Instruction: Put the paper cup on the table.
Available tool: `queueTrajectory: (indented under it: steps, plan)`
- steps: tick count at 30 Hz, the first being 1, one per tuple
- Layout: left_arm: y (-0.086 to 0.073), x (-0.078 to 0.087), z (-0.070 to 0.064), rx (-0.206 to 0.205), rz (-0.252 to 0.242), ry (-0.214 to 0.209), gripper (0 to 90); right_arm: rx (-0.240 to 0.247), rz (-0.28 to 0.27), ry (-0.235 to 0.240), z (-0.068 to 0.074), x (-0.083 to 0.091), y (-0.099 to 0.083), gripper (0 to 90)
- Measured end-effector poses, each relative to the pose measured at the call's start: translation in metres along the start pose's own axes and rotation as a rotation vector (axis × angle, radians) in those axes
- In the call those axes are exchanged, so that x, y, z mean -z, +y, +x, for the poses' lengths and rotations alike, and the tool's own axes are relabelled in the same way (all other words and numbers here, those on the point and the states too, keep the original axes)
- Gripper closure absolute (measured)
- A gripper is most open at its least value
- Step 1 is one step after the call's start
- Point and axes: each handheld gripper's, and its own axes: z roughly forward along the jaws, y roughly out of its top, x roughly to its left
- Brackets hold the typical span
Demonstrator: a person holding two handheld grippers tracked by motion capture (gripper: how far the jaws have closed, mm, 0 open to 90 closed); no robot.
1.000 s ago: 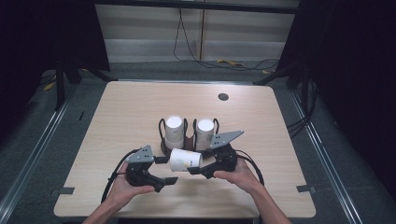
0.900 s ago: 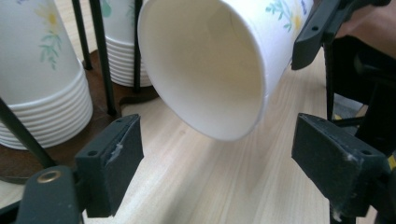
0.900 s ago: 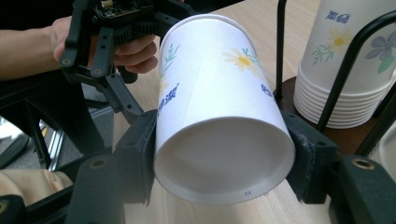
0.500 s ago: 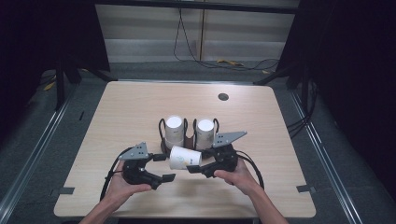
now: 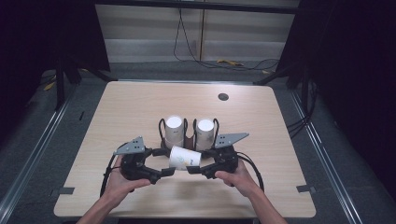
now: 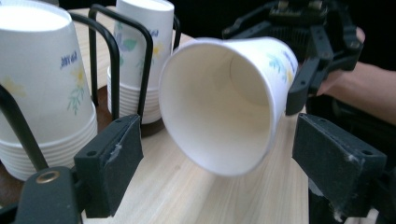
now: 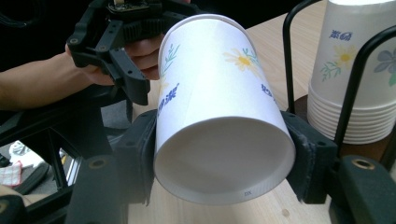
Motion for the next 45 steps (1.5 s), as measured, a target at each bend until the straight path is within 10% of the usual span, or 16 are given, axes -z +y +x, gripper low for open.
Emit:
queueTrajectory:
  steps: [45]
  plan:
    - [0.0005, -0.0104, -0.0053, -0.049, -0.015, -0.126, 20.0, 0.021, 0.01, 0.133, 0.005, -0.008, -0.0016, 36.0]
